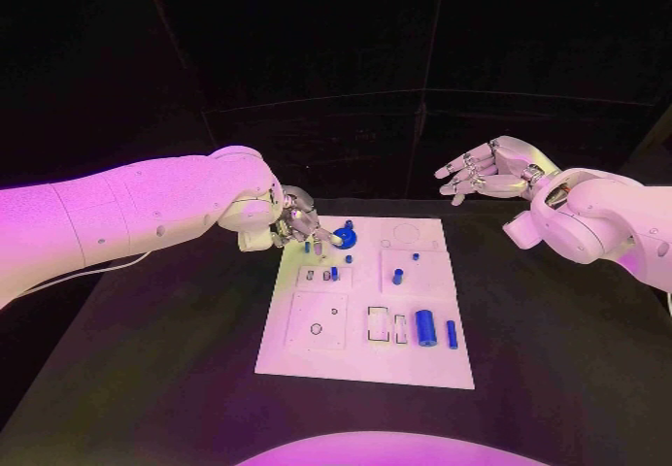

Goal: Assemble the parts on the task board

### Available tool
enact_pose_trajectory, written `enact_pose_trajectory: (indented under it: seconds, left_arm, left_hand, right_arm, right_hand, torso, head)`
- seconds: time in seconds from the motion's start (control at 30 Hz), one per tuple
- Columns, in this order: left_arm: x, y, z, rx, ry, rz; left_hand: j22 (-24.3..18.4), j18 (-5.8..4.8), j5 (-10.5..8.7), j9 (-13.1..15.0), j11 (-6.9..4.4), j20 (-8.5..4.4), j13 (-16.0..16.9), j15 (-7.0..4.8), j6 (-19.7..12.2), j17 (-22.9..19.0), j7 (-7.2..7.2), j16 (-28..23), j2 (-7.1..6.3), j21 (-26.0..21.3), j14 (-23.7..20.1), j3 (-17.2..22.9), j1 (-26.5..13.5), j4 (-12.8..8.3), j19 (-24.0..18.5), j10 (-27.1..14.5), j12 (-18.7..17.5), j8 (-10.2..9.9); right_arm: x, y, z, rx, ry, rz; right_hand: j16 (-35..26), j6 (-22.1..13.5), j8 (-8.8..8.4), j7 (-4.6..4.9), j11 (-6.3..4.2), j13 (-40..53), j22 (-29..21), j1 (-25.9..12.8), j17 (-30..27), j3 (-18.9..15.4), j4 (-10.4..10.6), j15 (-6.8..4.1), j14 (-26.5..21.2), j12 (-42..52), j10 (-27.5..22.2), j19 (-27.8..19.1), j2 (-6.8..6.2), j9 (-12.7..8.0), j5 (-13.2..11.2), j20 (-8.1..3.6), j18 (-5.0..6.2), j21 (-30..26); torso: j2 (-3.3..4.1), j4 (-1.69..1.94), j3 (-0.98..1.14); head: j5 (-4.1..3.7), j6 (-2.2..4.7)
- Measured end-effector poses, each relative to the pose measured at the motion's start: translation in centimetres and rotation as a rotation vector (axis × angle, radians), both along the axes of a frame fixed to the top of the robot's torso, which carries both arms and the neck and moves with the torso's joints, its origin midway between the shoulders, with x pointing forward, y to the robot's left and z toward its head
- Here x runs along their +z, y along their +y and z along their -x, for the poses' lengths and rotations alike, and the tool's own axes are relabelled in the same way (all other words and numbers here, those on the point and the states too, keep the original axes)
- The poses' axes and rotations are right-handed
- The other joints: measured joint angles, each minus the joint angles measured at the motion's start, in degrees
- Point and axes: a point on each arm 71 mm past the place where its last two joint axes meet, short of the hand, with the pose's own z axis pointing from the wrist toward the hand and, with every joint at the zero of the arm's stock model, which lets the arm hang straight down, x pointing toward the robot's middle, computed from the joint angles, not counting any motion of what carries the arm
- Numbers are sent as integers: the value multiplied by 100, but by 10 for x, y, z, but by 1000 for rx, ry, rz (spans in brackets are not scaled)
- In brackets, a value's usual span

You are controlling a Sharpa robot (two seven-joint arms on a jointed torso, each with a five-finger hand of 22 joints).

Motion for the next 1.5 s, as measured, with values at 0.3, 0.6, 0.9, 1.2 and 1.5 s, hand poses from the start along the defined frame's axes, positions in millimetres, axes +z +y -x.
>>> enact_pose_trajectory:
  seconds: [0.3, 0.6, 0.9, 1.2, 1.5]
  left_arm:
    - [-5, -13, -4, -20, -18, -87]
    - [-13, -20, -7, -28, -12, -149]
    - [-21, -28, -10, -40, -1, -177]
    - [-30, -38, -10, -54, 16, -189]
    - [-37, -40, -10, -61, 33, -199]
  left_hand:
    - [10, 0, 0, 153, -20, 2, 14, -8, -137, -1, 6, 0, 84, 22, -8, 24, 126, -25, -42, -22, 34, 177]
    - [-25, 0, 0, 208, -19, 21, -3, -8, -194, -1, 10, 0, 84, 22, -8, 12, 126, -13, -62, -23, 34, 237]
    - [15, 0, 0, 233, -19, 21, 14, -8, -194, -1, 10, 0, 84, 22, -8, 8, 126, -8, -62, -23, 77, 261]
    - [39, 1, 0, 281, -6, 22, 12, -8, -311, -1, 26, 0, 84, 43, -8, 28, 126, -28, -62, -36, 79, 310]
    - [45, 1, 0, 298, 3, 39, 4, -8, -363, -2, 37, 0, 55, 43, -8, 48, 155, -48, -80, -44, 79, 333]
  right_arm:
    - [2, -3, -5, -48, -24, -13]
    - [3, -2, -8, -80, -52, -9]
    - [4, 1, -9, -90, -67, -9]
    - [4, 4, -9, -95, -69, -13]
    - [4, 8, -10, -93, -68, -16]
  right_hand:
    - [2153, 189, 109, -189, -180, 1513, 235, -298, 1752, -651, 199, -226, 35, 1562, 2, 527, -59, 4, 319, -209, 0, 391]
    - [2390, 125, 153, -125, -147, 2006, 277, -364, 1875, -778, 283, -138, -621, 1943, -588, 361, 12, -2, 263, -166, -1, 374]
    - [2366, 106, 153, -106, -123, 1983, 254, -327, 1834, -778, 283, -113, -714, 1885, -684, 332, 48, -2, 235, -137, 0, 326]
    - [1999, 23, 153, -24, -51, 1682, 129, -304, 1563, -759, 301, -22, -1013, 1508, -920, 126, 71, -8, 235, -54, 0, 39]
    - [1922, -37, 115, -4, -51, 1568, 97, -304, 1464, -744, 286, -21, -1012, 1442, -919, 113, 71, -13, 235, -42, 0, -25]
  torso:
    - [9, 0, -7]
    - [10, 4, -6]
    - [9, 5, -4]
    - [6, 5, -10]
    - [4, 1, -12]
  head:
    - [8, -36]
    - [23, -67]
    - [29, -98]
    - [19, -133]
    - [0, -146]
